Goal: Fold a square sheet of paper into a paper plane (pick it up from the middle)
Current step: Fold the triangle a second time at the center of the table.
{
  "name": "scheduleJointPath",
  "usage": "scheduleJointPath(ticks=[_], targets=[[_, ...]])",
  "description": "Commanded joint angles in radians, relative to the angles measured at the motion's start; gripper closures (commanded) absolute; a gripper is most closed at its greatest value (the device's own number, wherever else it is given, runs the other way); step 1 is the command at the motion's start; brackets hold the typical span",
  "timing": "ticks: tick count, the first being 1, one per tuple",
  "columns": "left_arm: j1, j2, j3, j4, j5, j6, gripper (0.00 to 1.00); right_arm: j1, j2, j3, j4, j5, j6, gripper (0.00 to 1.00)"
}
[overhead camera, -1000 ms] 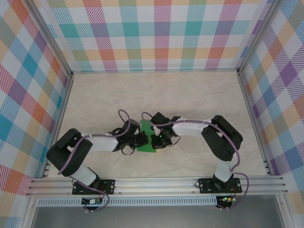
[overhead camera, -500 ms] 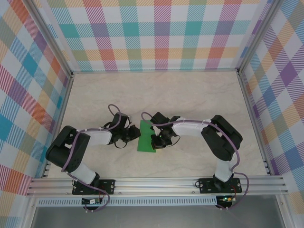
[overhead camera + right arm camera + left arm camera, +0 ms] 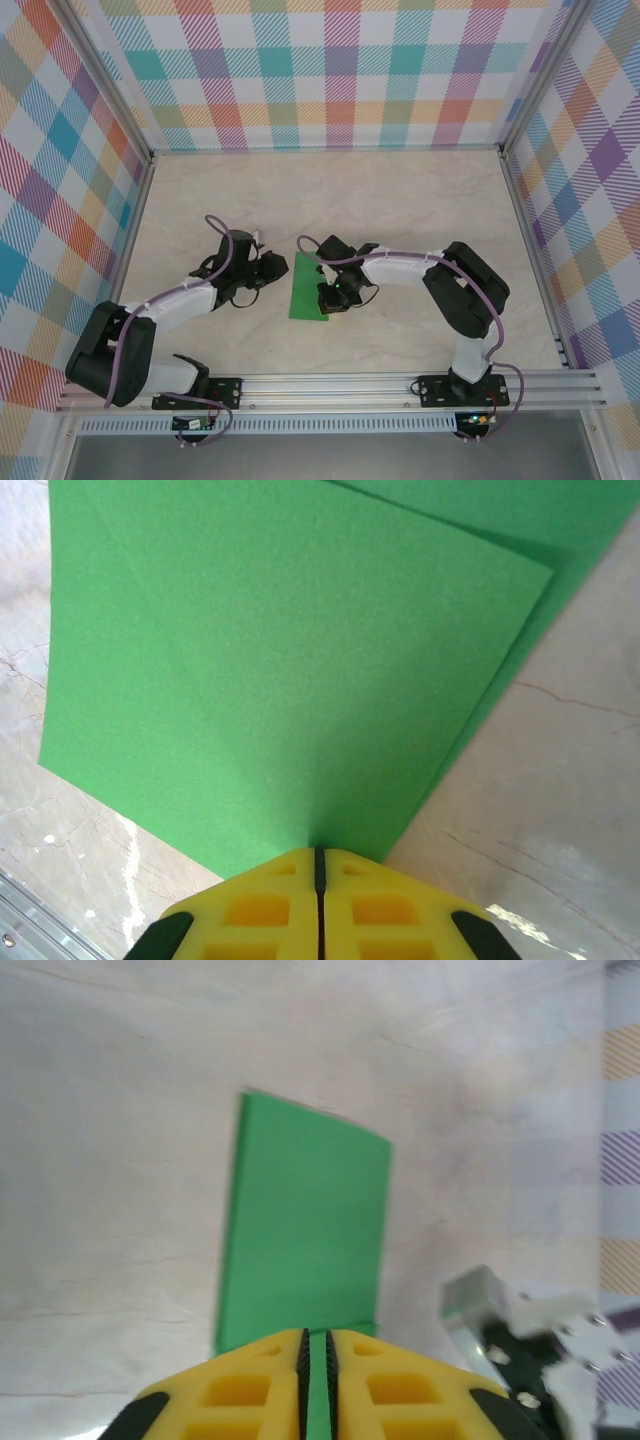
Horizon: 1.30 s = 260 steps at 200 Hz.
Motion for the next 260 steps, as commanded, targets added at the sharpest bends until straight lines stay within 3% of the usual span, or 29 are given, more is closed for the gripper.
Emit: scheduleJointPath(ticks=[1, 35, 104, 206, 260], targets=[[-0.06, 0.035, -0.036, 0.051, 0.005, -0.05, 0.92, 0.006, 0.006, 0.016, -0.039, 0.018, -0.013, 0.93], [-0.092, 0.122, -0.032, 0.12, 0.016, -0.073, 0.98, 0.006, 0.004, 0.037, -0.036, 0.001, -0.018, 0.93], [-0.13, 0.256, 0.03, 0.082, -0.03, -0.028, 1.0, 0.006, -0.033, 0.017, 0.002, 0.001, -0.015, 0.94], [-0.132, 0.276, 0.0, 0.028, -0.065, -0.007, 1.0, 0.006, 0.093, 0.158, 0.032, -0.033, -0.01, 0.93], [-0.132, 0.272, 0.013, -0.052, -0.105, -0.02, 1.0, 0.006, 0.113, 0.125, 0.028, -0.041, -0.02, 0.94]])
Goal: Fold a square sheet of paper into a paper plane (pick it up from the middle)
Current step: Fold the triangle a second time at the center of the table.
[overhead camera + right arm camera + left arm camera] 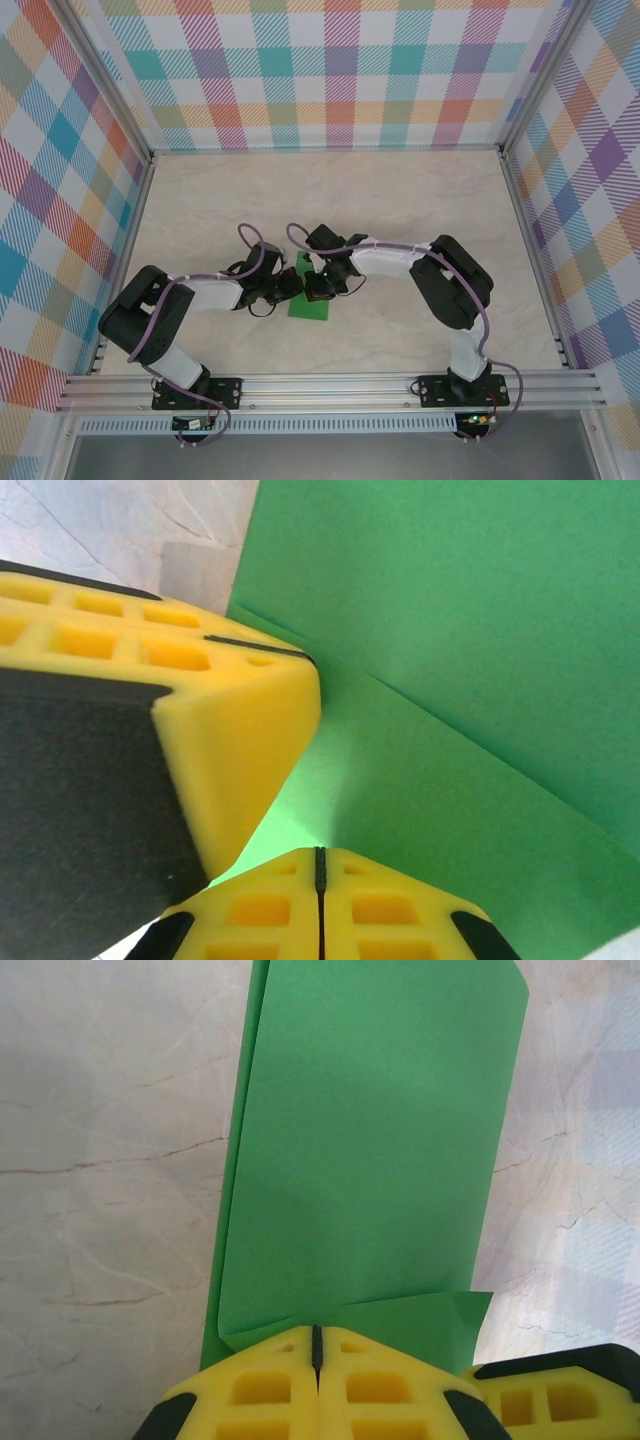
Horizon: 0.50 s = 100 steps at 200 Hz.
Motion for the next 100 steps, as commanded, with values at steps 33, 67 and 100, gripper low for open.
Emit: scheduleJointPath(ticks=[33, 67, 100], targets=[[-0.013, 0.018, -0.017, -0.155, -0.104, -0.009, 1.0, 0.007, -0.048, -0.127, -0.015, -0.052, -0.033, 0.93], [-0.013, 0.018, -0.034, -0.157, -0.115, -0.016, 1.0, 0.007, -0.13, -0.244, -0.035, -0.058, -0.032, 0.93], [-0.013, 0.007, -0.033, -0.164, -0.118, -0.017, 1.0, 0.007, -0.188, -0.331, -0.036, -0.108, -0.017, 0.93]])
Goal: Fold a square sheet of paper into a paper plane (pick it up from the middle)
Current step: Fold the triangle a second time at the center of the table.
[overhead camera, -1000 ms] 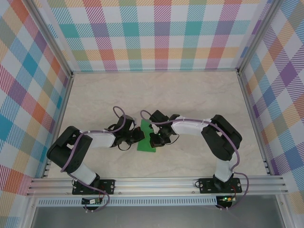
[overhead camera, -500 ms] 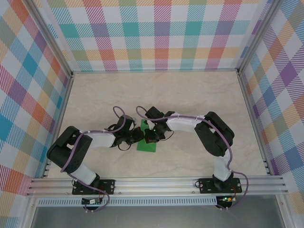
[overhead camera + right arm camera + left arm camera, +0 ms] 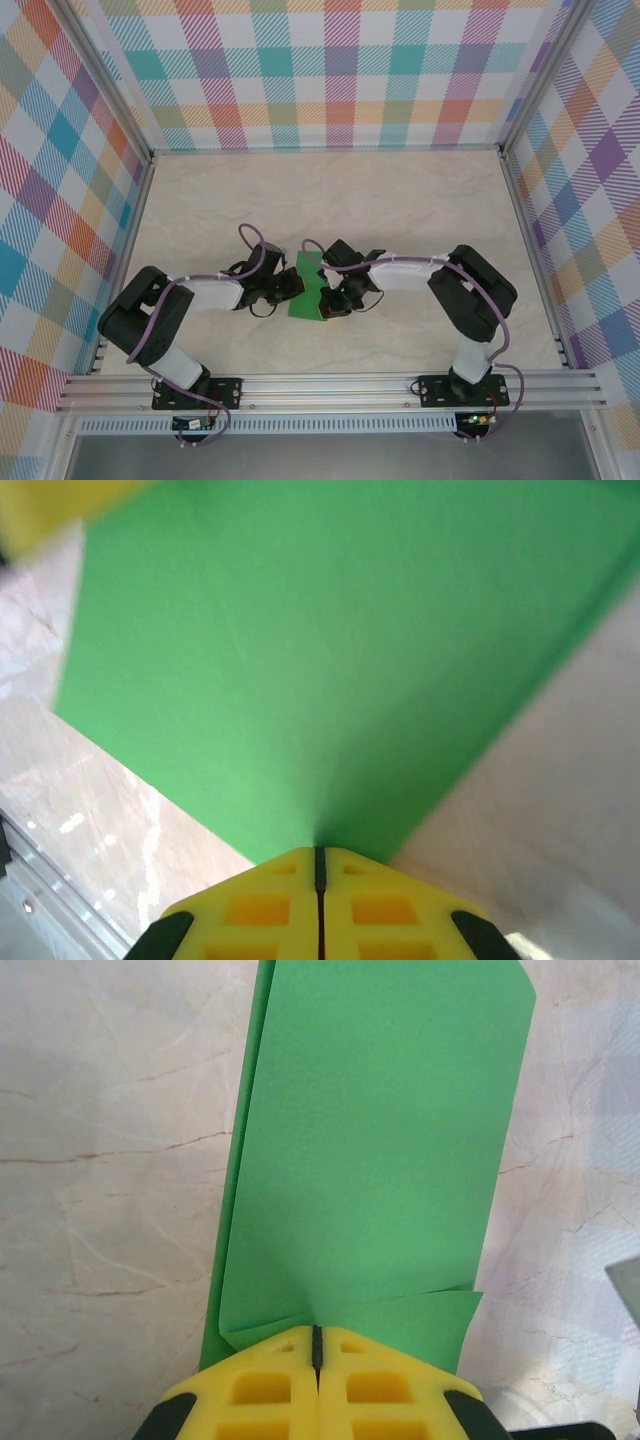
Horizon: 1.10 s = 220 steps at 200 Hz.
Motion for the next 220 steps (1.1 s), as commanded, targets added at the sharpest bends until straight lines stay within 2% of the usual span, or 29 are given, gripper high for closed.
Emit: scheduleJointPath(ticks=[1, 45, 69, 98, 127, 180, 204, 220], targets=[[-0.005, 0.012, -0.04, -0.142, -0.087, -0.005, 1.0, 0.008, -0.032, -0.072, -0.104, -0.052, 0.0, 0.93], [-0.005, -0.002, -0.028, -0.117, -0.043, 0.002, 1.0, 0.006, -0.139, -0.054, -0.129, 0.028, 0.014, 0.9], [-0.005, -0.04, 0.004, -0.127, -0.019, 0.001, 0.98, -0.025, -0.174, -0.018, -0.071, 0.082, 0.078, 0.77], [-0.005, -0.13, 0.075, -0.199, -0.023, 0.007, 0.76, -0.086, -0.147, 0.011, 0.027, 0.077, 0.128, 0.6], [-0.005, -0.205, 0.085, -0.237, -0.037, -0.03, 0.56, -0.133, -0.089, 0.055, 0.086, 0.048, 0.125, 0.53], [-0.007, -0.346, -0.038, -0.263, -0.134, -0.153, 0.27, -0.147, 0.034, 0.146, 0.035, -0.017, -0.001, 0.51], [-0.007, -0.385, -0.065, -0.269, -0.122, -0.173, 0.21, -0.149, 0.061, 0.152, 0.049, -0.063, -0.023, 0.53], [-0.007, -0.39, -0.076, -0.255, -0.104, -0.184, 0.2, -0.149, 0.077, 0.16, 0.051, -0.077, -0.032, 0.58]])
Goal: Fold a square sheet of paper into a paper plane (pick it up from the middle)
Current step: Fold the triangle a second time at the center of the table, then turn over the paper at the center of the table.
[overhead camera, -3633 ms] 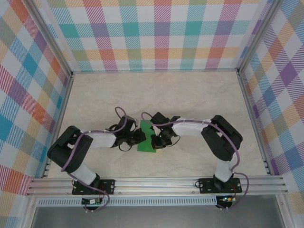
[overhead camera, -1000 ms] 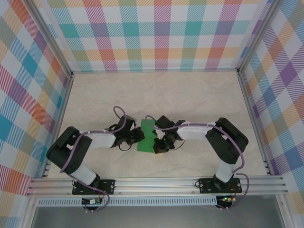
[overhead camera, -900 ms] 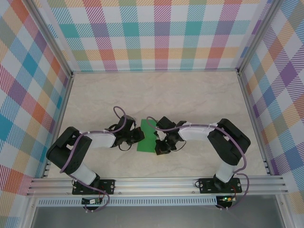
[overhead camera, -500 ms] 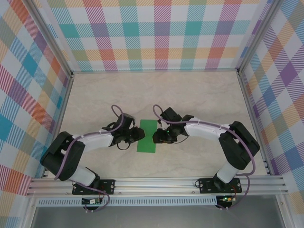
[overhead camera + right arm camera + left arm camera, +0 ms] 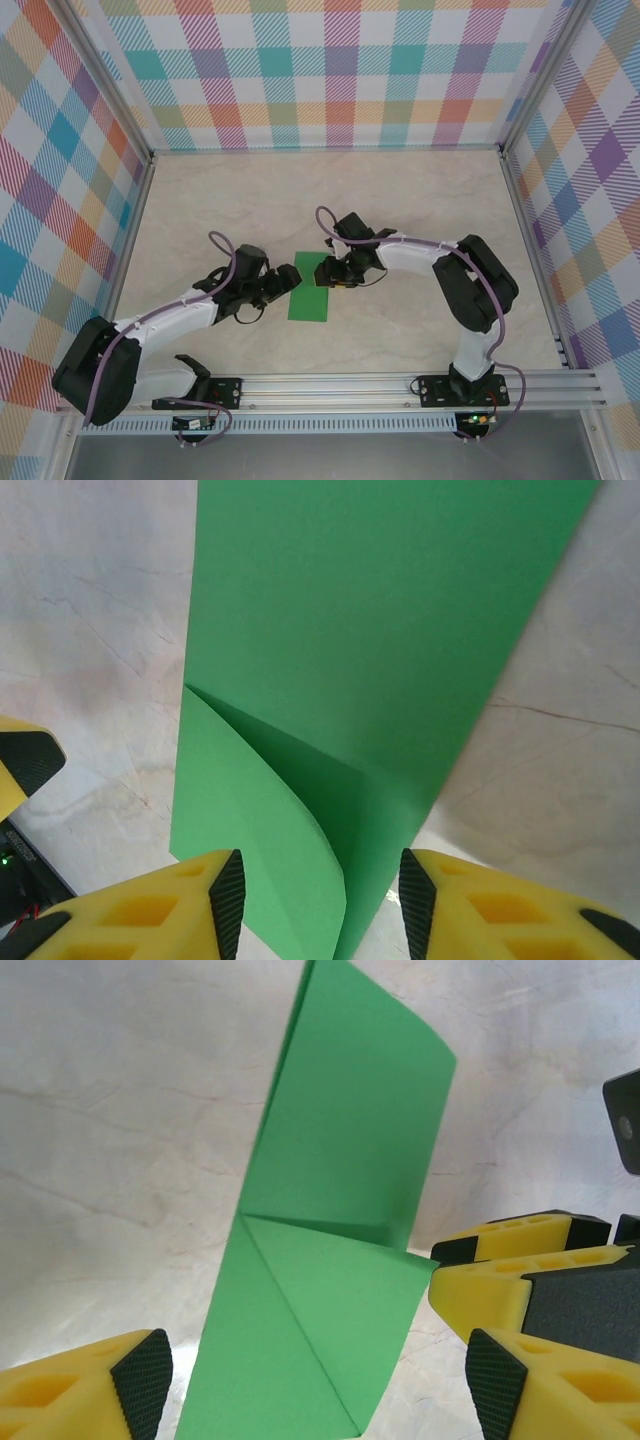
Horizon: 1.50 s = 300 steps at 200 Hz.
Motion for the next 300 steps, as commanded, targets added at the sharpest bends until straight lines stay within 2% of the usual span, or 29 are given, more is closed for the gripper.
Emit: scheduleJointPath(ticks=[1, 28, 65, 109, 144, 195, 261, 280, 300], targets=[[-0.003, -0.025, -0.02, -0.012, 0.004, -0.036, 0.19, -0.001, 0.03, 0.034, -0.001, -0.06, -0.05, 0.59], [-0.002, -0.006, -0.025, 0.03, 0.052, -0.05, 0.19, 0.0, 0.051, 0.034, 0.018, -0.09, -0.054, 0.71], [-0.003, 0.046, -0.026, 0.12, 0.129, -0.077, 0.2, -0.007, 0.041, 0.016, 0.023, -0.039, -0.041, 0.87], [-0.007, 0.12, -0.009, 0.184, 0.188, -0.078, 0.25, -0.025, 0.009, -0.022, 0.047, -0.029, -0.03, 0.94], [-0.009, 0.181, 0.022, 0.195, 0.196, -0.058, 0.35, -0.028, -0.003, -0.034, 0.048, -0.014, -0.02, 0.94], [-0.009, 0.264, 0.076, 0.207, 0.213, -0.027, 0.53, -0.028, -0.008, -0.042, 0.049, -0.009, -0.018, 0.94], [-0.009, 0.334, 0.093, 0.235, 0.219, -0.015, 0.62, -0.033, -0.011, -0.047, 0.045, -0.009, -0.017, 0.93], [-0.009, 0.344, 0.102, 0.243, 0.226, 0.0, 0.67, -0.036, -0.018, -0.049, 0.041, -0.008, -0.012, 0.9], [-0.009, 0.359, 0.11, 0.262, 0.24, 0.017, 0.7, -0.043, -0.058, -0.062, 0.035, 0.015, -0.003, 0.77]])
